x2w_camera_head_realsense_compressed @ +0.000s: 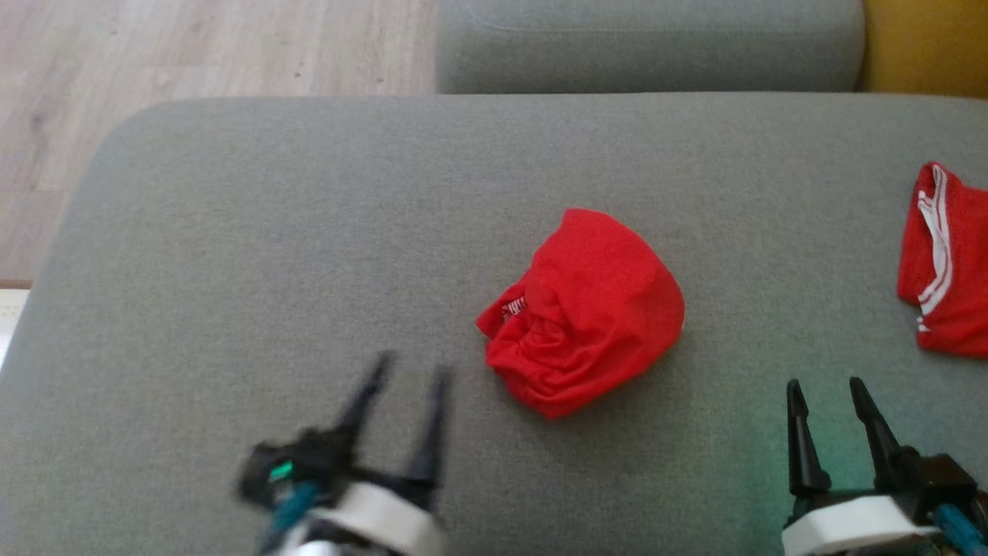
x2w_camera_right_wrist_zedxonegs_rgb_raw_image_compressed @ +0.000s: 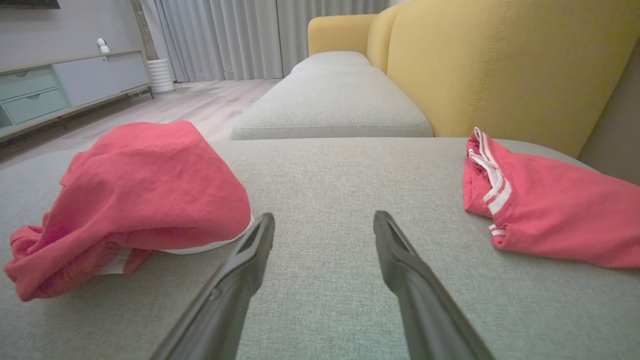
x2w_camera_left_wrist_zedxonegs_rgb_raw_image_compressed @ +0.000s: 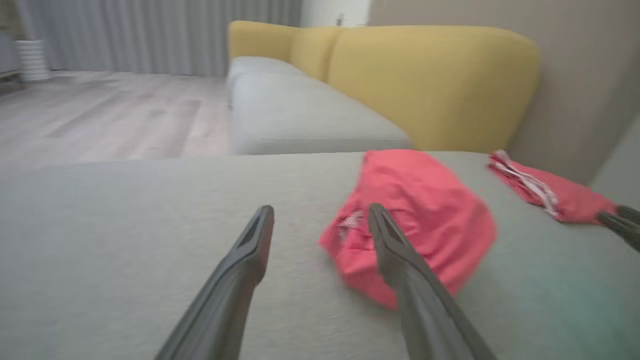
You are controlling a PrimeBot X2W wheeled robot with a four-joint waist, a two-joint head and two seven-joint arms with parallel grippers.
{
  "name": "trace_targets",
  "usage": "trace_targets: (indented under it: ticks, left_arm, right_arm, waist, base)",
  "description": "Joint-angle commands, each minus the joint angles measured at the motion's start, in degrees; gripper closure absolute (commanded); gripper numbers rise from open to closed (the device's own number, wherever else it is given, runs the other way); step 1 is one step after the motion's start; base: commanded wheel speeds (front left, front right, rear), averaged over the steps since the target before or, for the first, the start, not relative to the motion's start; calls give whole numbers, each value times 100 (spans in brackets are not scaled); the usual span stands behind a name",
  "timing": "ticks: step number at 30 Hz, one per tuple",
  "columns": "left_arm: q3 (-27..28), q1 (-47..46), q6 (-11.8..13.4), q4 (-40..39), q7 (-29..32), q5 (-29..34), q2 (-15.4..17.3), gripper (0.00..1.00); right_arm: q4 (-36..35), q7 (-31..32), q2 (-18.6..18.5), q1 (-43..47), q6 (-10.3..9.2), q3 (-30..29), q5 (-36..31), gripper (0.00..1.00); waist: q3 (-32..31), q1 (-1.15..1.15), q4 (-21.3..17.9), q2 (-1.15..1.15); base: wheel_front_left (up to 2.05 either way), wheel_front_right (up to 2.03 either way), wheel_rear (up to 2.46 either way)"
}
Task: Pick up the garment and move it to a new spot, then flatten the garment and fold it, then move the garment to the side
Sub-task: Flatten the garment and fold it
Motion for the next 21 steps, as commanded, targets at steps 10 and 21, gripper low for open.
trace_targets:
  ticks: [10,21]
  left_arm:
    - [-2148,-1813,-87,1113,106,-206,-42,0]
    - [-2832,-2944,603,2708,476,-667,-42,100]
  right_arm:
    - [-207,-62,-44,-595,39,307,24,0]
    - [-168,-62,-44,-766,39,313,94,0]
  waist:
    - [438,0,-548,0]
    - [651,0,-936,0]
  base:
    - [0,0,0]
    - [0,0,0]
